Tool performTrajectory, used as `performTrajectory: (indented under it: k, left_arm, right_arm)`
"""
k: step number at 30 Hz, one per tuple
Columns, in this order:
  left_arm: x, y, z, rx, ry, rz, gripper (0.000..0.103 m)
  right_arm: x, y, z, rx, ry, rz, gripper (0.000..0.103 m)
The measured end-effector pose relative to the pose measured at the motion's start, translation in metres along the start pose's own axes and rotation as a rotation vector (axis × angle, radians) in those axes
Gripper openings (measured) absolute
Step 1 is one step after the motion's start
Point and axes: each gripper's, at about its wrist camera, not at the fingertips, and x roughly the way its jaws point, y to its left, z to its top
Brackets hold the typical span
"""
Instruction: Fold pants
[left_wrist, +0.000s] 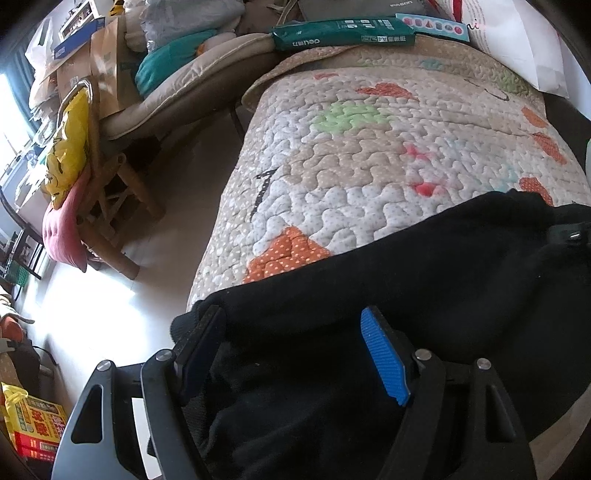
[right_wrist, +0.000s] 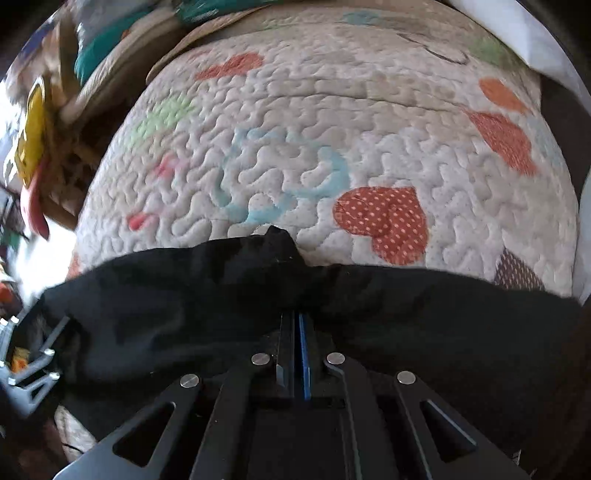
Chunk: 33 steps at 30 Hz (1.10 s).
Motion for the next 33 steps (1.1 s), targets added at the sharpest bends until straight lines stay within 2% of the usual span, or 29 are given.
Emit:
performTrajectory:
  k: [2, 6, 8, 10, 11, 13, 15, 16, 18, 20, 21, 23, 24, 27, 29, 30, 32, 33]
  left_arm:
    - [-0.001, 0.004, 0.001, -0.012, -0.003, -0.002, 0.075]
    - [-0.004, 0.008, 0.003, -0.043, -0.018, -0.038, 0.075]
    - [-0.007, 0.004, 0.004, -0.023, -0.038, -0.027, 0.075]
    - [-0.006, 0.0, 0.003, 0.004, -0.045, -0.003, 0.075]
    - [-0.005, -0.002, 0.001, 0.018, -0.043, 0.015, 0.075]
    - [0.0, 0.001, -0.001, 0.025, -0.022, 0.028, 0.075]
    - [0.002, 0.016, 0.001, -0.019, -0.013, 0.049, 0.075]
    - [0.001, 0.027, 0.002, -0.049, -0.017, 0.073, 0.075]
    - [0.002, 0.059, 0.007, -0.141, -0.03, 0.186, 0.075]
    - [0.007, 0.089, 0.007, -0.236, -0.014, 0.271, 0.075]
    - [0.011, 0.106, 0.006, -0.298, 0.007, 0.288, 0.075]
    - [0.013, 0.133, -0.001, -0.416, 0.034, 0.267, 0.075]
    - [0.01, 0.14, -0.005, -0.453, 0.036, 0.254, 0.075]
    - [-0.007, 0.151, -0.016, -0.503, -0.001, 0.255, 0.075]
    - [-0.015, 0.16, -0.027, -0.56, -0.004, 0.261, 0.075]
    - [-0.017, 0.165, -0.033, -0.592, 0.0, 0.247, 0.075]
    - [-0.018, 0.181, -0.048, -0.686, 0.023, 0.173, 0.075]
    - [-0.018, 0.187, -0.052, -0.716, 0.029, 0.144, 0.075]
  right_arm:
    - [-0.023, -0.018, -0.007, 0.007, -0.05, -0.009, 0.004]
    - [-0.062, -0.087, -0.037, 0.13, -0.102, -0.068, 0.01]
    - [-0.062, -0.115, -0.056, 0.178, -0.056, -0.103, 0.013]
    - [-0.05, -0.141, -0.071, 0.277, 0.024, -0.154, 0.011]
    - [-0.049, -0.153, -0.076, 0.344, 0.015, -0.118, 0.006]
    - [-0.054, -0.161, -0.078, 0.439, -0.016, -0.087, 0.004]
    - [-0.058, -0.15, -0.075, 0.41, -0.038, -0.154, 0.005]
    - [-0.061, -0.138, -0.074, 0.363, -0.059, -0.202, 0.008]
    - [-0.07, -0.122, -0.071, 0.288, -0.105, -0.259, 0.01]
    - [-0.079, -0.11, -0.067, 0.244, -0.151, -0.234, 0.017]
    - [-0.082, -0.099, -0.061, 0.213, -0.167, -0.197, 0.022]
    - [-0.079, -0.073, -0.054, 0.141, -0.168, -0.128, 0.045]
    - [-0.077, -0.059, -0.051, 0.095, -0.162, -0.088, 0.048]
    - [-0.06, -0.002, -0.044, -0.064, -0.124, -0.031, 0.048]
    - [-0.045, 0.026, -0.044, -0.122, -0.094, -0.004, 0.048]
    - [-0.032, 0.044, -0.042, -0.153, -0.057, 0.016, 0.048]
    - [-0.012, 0.071, -0.039, -0.214, -0.011, -0.004, 0.049]
    - [-0.01, 0.088, -0.037, -0.267, -0.017, 0.01, 0.049]
